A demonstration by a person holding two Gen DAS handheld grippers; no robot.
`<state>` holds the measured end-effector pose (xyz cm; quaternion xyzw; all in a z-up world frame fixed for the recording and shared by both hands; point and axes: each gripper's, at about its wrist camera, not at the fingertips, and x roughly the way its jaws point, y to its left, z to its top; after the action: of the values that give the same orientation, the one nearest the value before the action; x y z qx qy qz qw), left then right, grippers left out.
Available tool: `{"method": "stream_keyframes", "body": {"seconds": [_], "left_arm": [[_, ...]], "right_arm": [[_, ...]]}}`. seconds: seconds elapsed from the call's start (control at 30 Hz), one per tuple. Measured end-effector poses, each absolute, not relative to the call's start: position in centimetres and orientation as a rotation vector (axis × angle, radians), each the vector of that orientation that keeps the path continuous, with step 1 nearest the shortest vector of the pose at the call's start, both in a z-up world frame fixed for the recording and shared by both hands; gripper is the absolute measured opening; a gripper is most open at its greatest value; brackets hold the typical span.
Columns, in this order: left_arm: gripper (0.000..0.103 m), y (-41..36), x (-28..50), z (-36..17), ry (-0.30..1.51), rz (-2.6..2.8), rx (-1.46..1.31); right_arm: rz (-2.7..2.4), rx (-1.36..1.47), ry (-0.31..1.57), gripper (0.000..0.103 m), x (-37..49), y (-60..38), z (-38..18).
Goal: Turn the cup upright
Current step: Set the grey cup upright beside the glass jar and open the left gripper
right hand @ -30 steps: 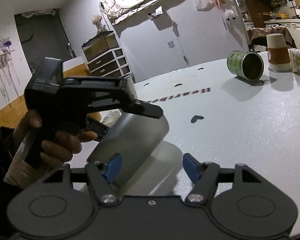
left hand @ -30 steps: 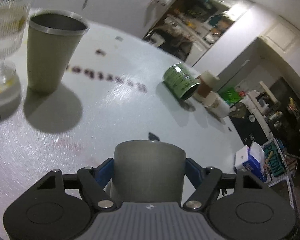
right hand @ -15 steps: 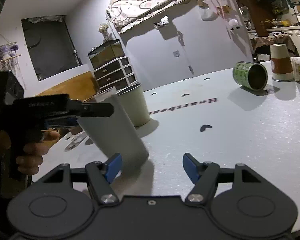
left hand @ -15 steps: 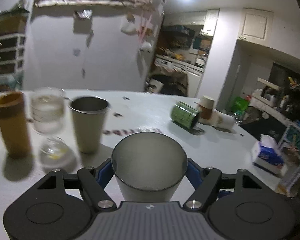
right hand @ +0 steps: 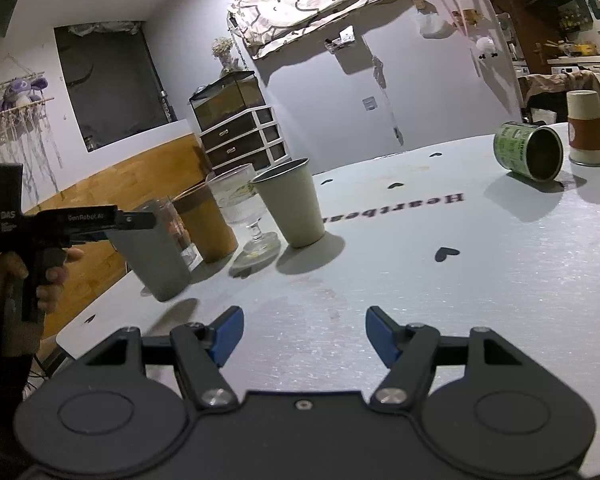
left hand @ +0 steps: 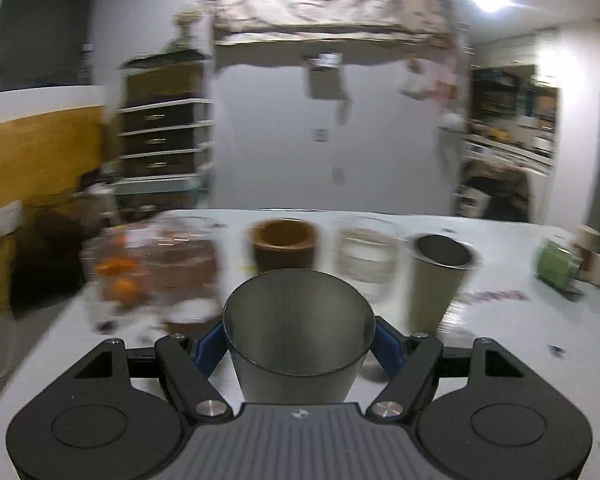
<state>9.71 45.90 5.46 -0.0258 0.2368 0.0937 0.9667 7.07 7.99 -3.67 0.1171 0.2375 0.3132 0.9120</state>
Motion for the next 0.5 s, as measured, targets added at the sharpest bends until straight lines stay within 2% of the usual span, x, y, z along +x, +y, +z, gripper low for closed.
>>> {"method": "stream_keyframes", "body": {"seconds": [0.43,0.5], "left_arm": [[0.076,52.2,10.4,3.8,0.513,0.346,-0.088],[0.081,52.1,10.2,3.7,0.503,0.349,-0.096]], "right_arm": [[0.656,0.212,0.484,0.069,6.8,9.5,-3.3],[0.656,0.209,0.484,0.069,6.8,9.6,-3.3]]}}
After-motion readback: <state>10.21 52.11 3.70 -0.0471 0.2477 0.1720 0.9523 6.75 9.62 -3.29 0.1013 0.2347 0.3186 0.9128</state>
